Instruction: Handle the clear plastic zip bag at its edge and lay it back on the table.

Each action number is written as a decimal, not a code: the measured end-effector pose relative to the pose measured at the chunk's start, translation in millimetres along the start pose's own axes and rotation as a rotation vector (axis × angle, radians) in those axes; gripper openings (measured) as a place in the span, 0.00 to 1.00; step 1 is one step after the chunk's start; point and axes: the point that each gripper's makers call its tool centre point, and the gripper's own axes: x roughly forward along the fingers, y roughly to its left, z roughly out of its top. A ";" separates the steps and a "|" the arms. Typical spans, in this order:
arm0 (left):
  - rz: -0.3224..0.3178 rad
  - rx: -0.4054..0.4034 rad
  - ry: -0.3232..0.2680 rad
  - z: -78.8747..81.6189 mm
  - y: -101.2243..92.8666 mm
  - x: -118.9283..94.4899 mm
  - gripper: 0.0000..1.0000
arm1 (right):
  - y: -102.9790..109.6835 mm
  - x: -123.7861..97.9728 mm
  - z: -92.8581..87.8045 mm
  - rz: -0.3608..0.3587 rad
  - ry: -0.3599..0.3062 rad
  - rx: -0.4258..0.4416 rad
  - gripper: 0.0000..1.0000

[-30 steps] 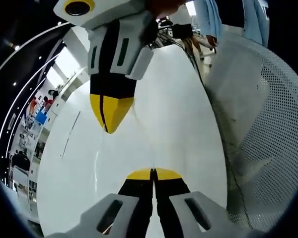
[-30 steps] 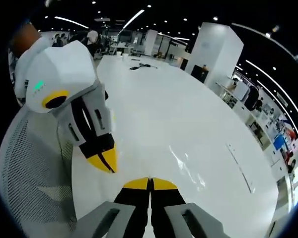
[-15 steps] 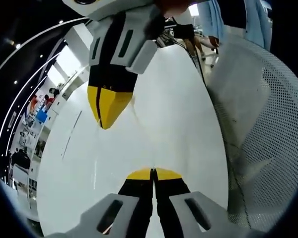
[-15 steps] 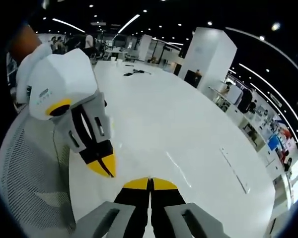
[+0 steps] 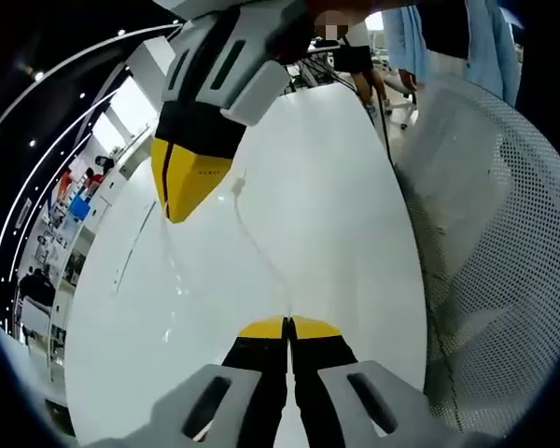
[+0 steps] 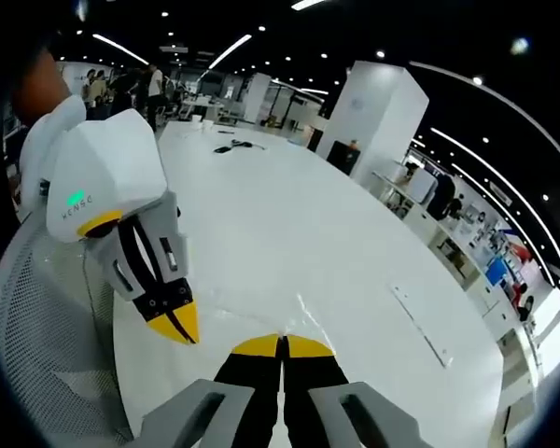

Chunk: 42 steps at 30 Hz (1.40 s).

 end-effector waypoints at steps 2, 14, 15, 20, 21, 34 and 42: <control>-0.001 -0.004 -0.002 0.4 -0.2 -0.7 0.00 | 1.1 -1.1 0.9 -0.003 -0.001 -0.002 0.00; 0.031 0.028 -0.008 3.2 4.8 -3.0 0.00 | -2.2 -6.9 9.3 -0.030 -0.033 -0.026 0.00; 0.033 0.031 -0.008 3.2 5.1 -2.9 0.00 | -2.5 -7.0 9.1 -0.030 -0.033 -0.028 0.00; 0.034 0.069 -0.019 4.6 4.7 -1.2 0.00 | -4.2 -6.4 8.4 -0.034 -0.032 -0.039 0.00; 0.035 0.072 -0.020 4.7 4.7 -0.8 0.00 | -4.2 -6.4 8.1 -0.034 -0.031 -0.038 0.00; 0.054 0.079 -0.006 -2.1 9.7 2.3 0.01 | 2.2 -2.3 6.4 -0.036 -0.032 -0.065 0.00; 0.067 0.074 -0.011 -4.3 14.5 6.9 0.03 | 2.9 0.4 3.1 -0.038 -0.019 -0.064 0.00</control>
